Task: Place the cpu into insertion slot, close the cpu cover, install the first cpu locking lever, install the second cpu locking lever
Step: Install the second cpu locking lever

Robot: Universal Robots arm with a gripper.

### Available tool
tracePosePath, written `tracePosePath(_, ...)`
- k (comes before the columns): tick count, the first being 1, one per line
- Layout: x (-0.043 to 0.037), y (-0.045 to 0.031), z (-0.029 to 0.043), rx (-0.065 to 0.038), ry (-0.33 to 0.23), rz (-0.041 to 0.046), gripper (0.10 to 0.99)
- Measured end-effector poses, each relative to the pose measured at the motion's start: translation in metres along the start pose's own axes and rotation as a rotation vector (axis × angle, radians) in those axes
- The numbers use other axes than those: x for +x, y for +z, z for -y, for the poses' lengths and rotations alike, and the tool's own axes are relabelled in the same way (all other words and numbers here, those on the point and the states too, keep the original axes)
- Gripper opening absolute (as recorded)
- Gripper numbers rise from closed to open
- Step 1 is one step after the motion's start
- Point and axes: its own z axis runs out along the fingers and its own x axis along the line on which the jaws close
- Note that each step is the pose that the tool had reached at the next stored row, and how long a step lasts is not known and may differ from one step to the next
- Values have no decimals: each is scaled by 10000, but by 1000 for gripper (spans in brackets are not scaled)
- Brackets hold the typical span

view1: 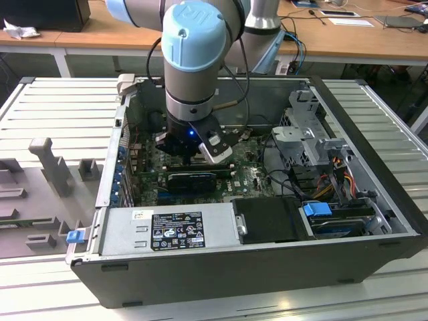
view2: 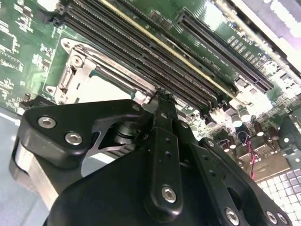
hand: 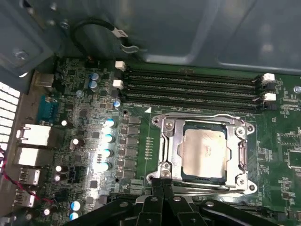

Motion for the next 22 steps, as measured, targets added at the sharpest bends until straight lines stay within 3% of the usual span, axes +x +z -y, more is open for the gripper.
tracePosePath(3,24,9,57,-222,-8,25,106)
tracePosePath(4,28,14,84,-404,-11,41,106)
tracePosePath(7,39,31,115,-664,-15,63,106)
tracePosePath(12,50,68,135,-944,-20,84,106)
tracePosePath(19,60,128,150,-1180,-26,103,106)
tracePosePath(21,61,5,118,-1186,-25,105,106)
tracePosePath(22,61,-22,111,-1186,-25,104,106)
